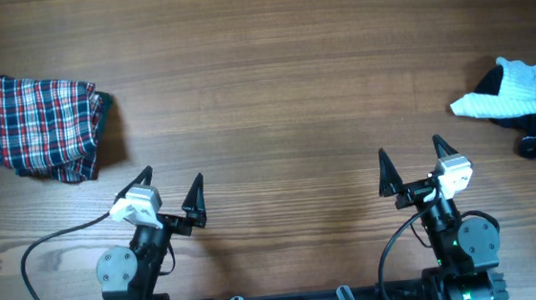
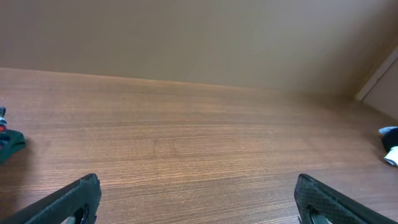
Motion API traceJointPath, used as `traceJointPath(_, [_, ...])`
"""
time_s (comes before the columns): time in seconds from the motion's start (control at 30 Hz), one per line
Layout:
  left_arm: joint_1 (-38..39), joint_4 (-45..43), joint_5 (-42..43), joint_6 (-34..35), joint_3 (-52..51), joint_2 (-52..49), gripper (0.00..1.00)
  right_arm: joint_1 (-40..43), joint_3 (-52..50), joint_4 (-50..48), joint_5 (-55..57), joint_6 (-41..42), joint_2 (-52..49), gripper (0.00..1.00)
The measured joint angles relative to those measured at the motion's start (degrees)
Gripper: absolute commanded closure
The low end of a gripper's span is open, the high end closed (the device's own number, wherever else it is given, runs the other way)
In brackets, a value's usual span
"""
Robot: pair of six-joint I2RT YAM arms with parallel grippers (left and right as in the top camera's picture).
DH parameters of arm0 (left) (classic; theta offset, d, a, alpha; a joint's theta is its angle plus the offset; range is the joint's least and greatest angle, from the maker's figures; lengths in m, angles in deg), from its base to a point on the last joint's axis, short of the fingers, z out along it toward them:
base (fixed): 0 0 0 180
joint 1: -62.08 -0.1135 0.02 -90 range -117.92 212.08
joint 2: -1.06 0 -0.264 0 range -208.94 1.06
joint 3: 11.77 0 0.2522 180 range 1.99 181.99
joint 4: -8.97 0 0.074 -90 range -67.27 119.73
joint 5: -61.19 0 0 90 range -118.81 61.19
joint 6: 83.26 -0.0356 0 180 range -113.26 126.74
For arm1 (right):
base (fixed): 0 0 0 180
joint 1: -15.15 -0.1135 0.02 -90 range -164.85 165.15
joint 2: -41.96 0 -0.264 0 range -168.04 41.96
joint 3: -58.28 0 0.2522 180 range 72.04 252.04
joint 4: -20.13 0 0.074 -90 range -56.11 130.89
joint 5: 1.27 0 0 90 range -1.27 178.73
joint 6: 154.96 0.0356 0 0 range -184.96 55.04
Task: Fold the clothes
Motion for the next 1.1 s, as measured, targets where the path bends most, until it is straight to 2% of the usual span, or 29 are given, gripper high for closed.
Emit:
traceJointPath(0.9, [0.0,0.0,0.0,0.0,0.0,-0.3,0.0,0.0,0.0,-0.3,0.0,0.1,0.0,0.0])
traceJointPath(1.1, [0.0,-0.9,9.0,0.0,0.0,-0.3,0.0,0.0,0.0,-0.1,-0.9,2.8,0.0,0.0])
